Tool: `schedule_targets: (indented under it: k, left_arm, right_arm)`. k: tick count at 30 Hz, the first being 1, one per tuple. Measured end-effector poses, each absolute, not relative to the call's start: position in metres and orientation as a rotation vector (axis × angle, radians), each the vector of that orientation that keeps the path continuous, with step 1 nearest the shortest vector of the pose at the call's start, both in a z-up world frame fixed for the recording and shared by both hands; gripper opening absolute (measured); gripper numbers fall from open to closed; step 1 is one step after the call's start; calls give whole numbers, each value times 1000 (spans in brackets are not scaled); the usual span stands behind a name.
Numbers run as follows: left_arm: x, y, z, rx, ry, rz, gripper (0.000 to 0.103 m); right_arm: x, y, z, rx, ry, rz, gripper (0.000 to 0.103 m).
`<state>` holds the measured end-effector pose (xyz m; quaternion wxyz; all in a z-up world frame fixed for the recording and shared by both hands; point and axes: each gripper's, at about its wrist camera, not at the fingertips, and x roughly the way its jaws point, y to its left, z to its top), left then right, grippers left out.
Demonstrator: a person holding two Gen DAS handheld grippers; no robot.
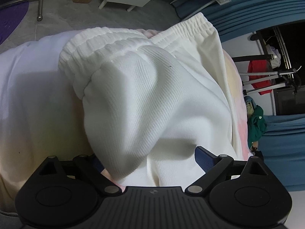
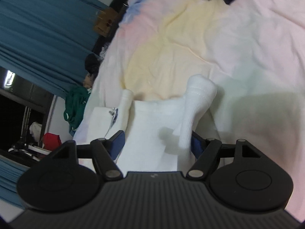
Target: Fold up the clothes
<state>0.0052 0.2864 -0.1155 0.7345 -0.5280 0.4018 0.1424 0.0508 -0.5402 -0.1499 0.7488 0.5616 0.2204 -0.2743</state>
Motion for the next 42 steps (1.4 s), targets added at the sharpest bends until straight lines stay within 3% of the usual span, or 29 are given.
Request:
schedule_targets:
  k: [6, 10, 15, 18, 21, 22, 24, 26, 30, 34, 35, 42]
  left_arm:
    - [1, 285, -111, -1152, 856, 286, 95]
    - [-2, 282, -101, -1126, 800, 236, 95]
    - [-9, 280, -94, -1131, 740, 190, 93]
    - [-10, 275, -89, -1083, 727, 168, 90]
    - [-7, 269, -90, -1038, 749, 163, 88]
    - [-6, 266, -91, -1025, 766, 166, 84]
    - [-3, 263, -96, -1015, 790, 174, 76]
    - [-3, 263, -99, -1017, 786, 172, 62]
    - [-11, 264, -94, -1022, 708, 120, 54]
    - [-17, 264, -86, -1021, 651, 96, 17]
    - [-18, 265, -85, -1023, 642, 92, 13]
    - [-41, 272, -67, -1068, 539, 46, 7]
  right_arm:
    - [53, -544, -164, 1264, 537, -617, 73]
    - [48, -540, -154, 1323, 392, -494, 73]
    - [49, -538, -146, 1284, 371, -499, 73]
    - [50, -541, -155, 1287, 428, -541, 58]
    - [49, -544, -157, 1290, 436, -571, 28]
    - [48, -543, -155, 1276, 438, -578, 19]
    - [43, -540, -151, 1247, 437, -598, 12]
    - [43, -538, -146, 1224, 426, -621, 9]
    - [40, -535, -137, 1183, 386, -656, 7]
    - [38, -531, -127, 1151, 344, -659, 6]
    - [38, -529, -125, 1144, 335, -659, 6]
    - [29, -527, -109, 1109, 288, -626, 6]
